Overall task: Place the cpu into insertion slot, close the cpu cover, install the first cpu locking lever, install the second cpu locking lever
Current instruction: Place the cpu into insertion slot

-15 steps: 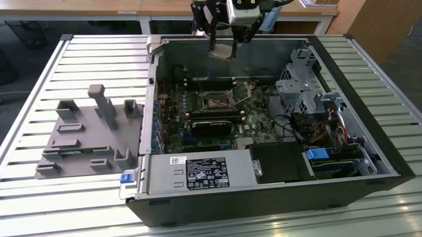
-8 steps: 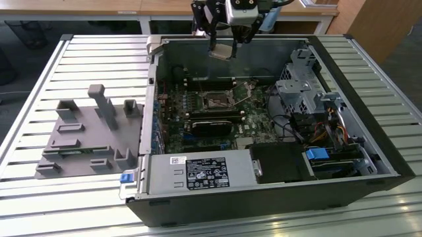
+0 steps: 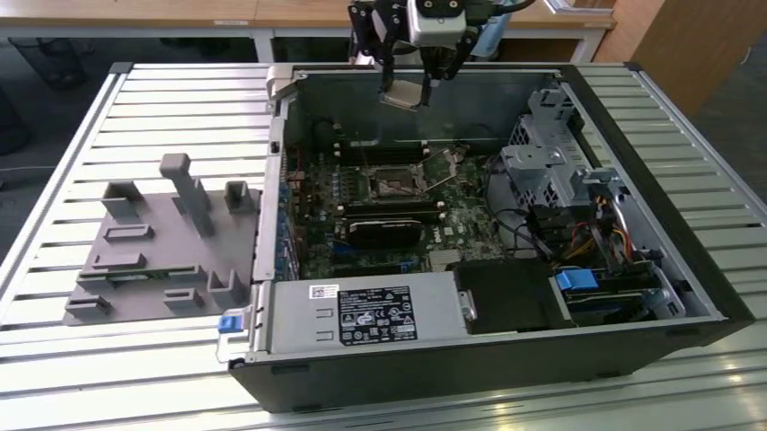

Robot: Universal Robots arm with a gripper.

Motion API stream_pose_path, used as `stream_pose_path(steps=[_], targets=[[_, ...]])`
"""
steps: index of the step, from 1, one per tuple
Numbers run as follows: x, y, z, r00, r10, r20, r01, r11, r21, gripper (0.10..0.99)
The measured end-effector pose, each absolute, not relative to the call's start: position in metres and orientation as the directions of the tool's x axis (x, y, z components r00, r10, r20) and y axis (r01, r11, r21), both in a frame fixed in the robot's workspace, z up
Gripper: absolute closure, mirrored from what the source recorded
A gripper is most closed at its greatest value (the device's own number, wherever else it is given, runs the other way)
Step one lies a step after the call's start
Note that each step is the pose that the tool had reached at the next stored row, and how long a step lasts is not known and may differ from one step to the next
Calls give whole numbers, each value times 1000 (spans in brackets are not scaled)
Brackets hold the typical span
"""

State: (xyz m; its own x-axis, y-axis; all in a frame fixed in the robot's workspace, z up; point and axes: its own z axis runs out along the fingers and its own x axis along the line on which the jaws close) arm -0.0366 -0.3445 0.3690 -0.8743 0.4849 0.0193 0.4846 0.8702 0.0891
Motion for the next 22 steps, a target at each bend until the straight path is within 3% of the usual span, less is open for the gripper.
stream_pose_path(steps=[22], targets=[[-37, -344, 368, -831, 556, 19, 555, 827, 89, 561]])
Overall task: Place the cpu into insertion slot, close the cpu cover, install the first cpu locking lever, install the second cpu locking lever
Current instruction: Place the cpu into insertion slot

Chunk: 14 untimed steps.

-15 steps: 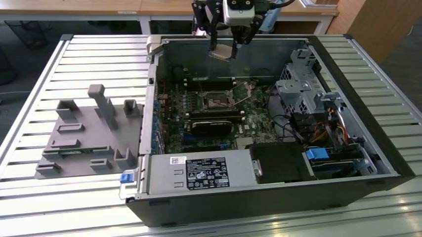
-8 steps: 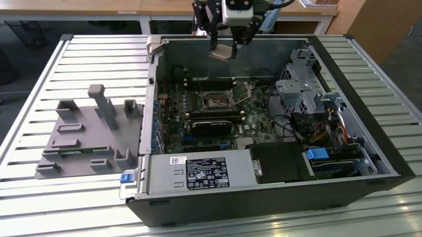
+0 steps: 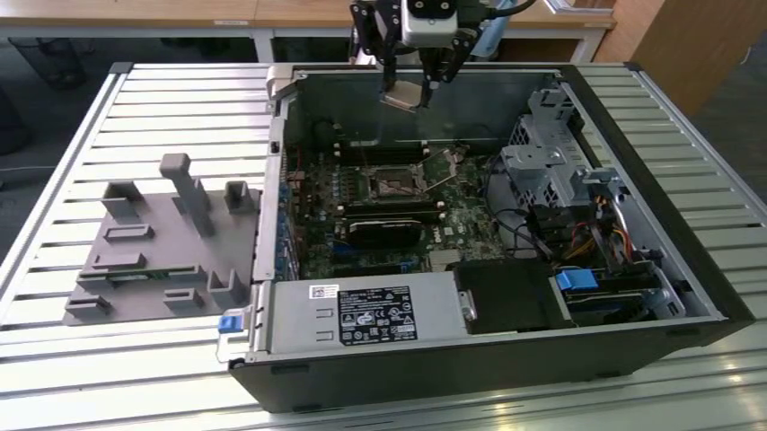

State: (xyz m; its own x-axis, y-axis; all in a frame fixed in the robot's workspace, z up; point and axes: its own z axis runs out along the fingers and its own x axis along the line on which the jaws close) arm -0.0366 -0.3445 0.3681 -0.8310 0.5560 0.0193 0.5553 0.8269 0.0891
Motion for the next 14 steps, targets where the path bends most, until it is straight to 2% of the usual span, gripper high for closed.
stream_pose_path(steps=[14], targets=[[-37, -344, 368, -804, 594, 19, 593, 800, 89, 561]])
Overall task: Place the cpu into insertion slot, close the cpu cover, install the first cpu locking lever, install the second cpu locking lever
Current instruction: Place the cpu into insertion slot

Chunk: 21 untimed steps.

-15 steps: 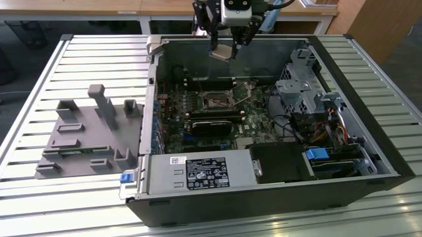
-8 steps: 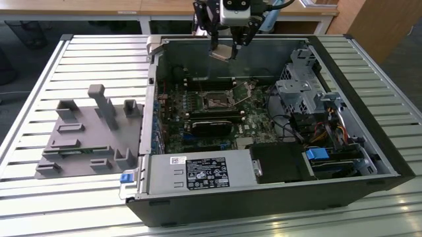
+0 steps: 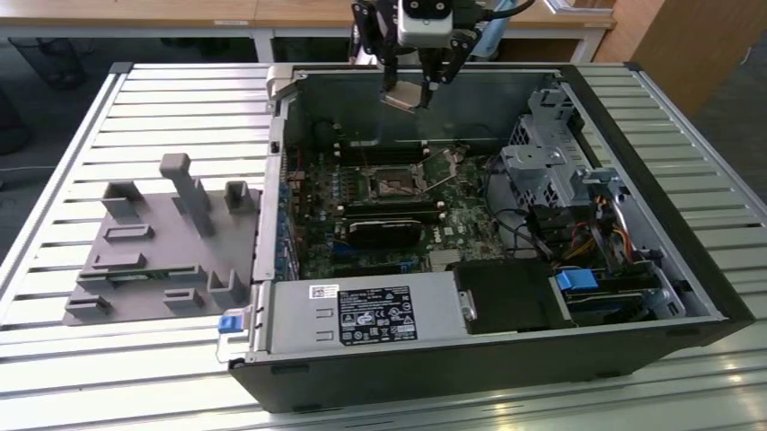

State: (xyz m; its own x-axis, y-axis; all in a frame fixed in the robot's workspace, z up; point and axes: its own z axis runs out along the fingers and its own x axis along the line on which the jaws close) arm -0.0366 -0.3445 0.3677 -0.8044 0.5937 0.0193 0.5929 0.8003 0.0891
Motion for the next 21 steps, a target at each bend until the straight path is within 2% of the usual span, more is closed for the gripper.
stream_pose_path(steps=[21], targets=[[-37, -344, 367, -766, 643, 19, 642, 762, 89, 561]])
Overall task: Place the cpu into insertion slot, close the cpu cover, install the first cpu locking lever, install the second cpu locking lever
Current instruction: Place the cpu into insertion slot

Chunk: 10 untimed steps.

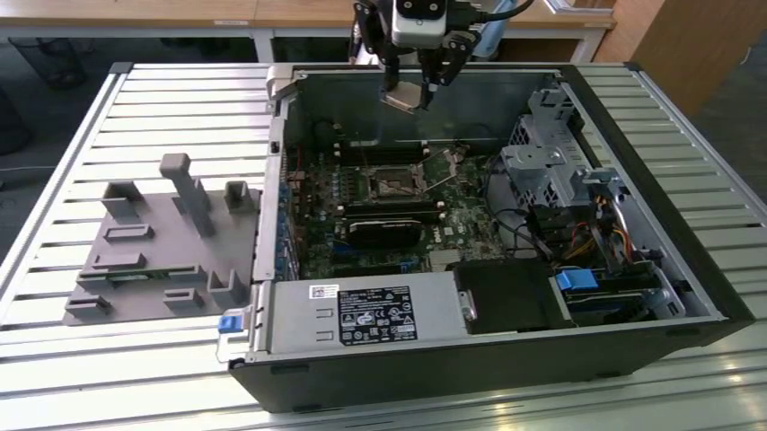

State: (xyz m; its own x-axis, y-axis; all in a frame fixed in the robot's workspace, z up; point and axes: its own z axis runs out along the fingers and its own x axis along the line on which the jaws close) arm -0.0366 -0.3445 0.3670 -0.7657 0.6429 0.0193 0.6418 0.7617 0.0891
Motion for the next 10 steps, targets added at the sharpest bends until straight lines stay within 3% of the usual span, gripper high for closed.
stream_pose_path(steps=[10], targets=[[-37, -344, 367, -748, 664, 19, 663, 744, 89, 561]])
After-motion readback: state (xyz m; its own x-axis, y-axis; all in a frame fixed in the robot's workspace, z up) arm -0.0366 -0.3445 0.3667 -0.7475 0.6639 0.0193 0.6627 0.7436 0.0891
